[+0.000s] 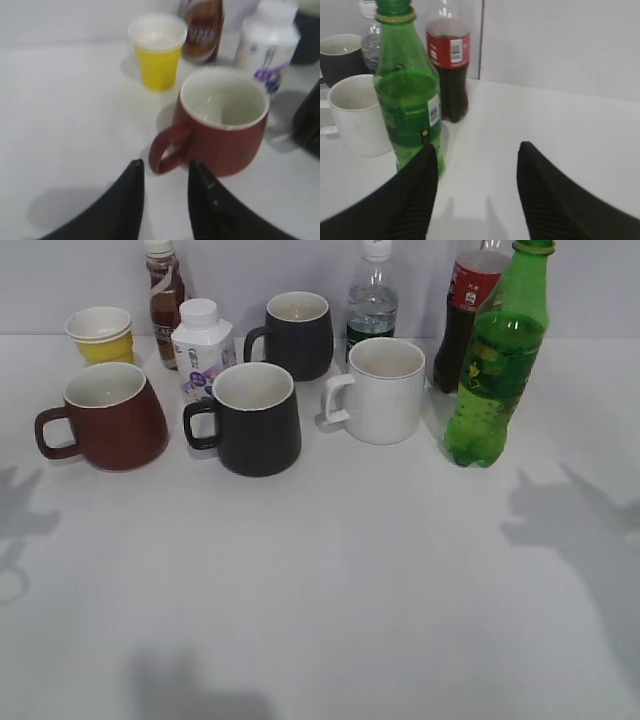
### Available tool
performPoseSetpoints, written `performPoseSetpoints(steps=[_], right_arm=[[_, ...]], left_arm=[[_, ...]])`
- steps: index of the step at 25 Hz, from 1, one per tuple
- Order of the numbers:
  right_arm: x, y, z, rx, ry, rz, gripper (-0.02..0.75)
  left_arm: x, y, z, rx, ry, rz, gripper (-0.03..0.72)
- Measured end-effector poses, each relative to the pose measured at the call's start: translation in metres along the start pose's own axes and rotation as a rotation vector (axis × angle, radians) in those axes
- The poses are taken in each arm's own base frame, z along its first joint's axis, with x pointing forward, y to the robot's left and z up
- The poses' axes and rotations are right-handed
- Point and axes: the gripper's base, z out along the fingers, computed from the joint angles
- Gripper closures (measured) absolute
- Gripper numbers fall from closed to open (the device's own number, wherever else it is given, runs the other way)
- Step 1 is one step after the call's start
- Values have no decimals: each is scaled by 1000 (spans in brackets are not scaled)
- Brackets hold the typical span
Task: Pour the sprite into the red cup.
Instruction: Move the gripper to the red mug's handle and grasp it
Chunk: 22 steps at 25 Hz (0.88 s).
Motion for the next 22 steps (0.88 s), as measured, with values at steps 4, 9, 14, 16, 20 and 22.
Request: performPoseSetpoints(steps=[4, 9, 14, 16, 20, 22], right_arm=[[3, 1, 18, -10, -25, -15, 354], [7, 2, 30, -15, -26, -18, 355], [9, 2, 34, -16, -21, -18, 356], [11, 3, 35, -17, -13, -18, 356], [14, 3, 39, -18, 7, -18, 356], [17, 3, 42, -20, 24, -18, 356]], left_arm=[[12, 0, 22, 5, 47, -4, 447], [22, -1, 43, 22, 57, 19, 447], [32, -1, 61, 31, 45, 19, 432], [35, -1, 67, 34, 34, 13, 417], [41, -1, 75, 38, 28, 11, 407], [37, -1, 76, 35, -21, 40, 407]])
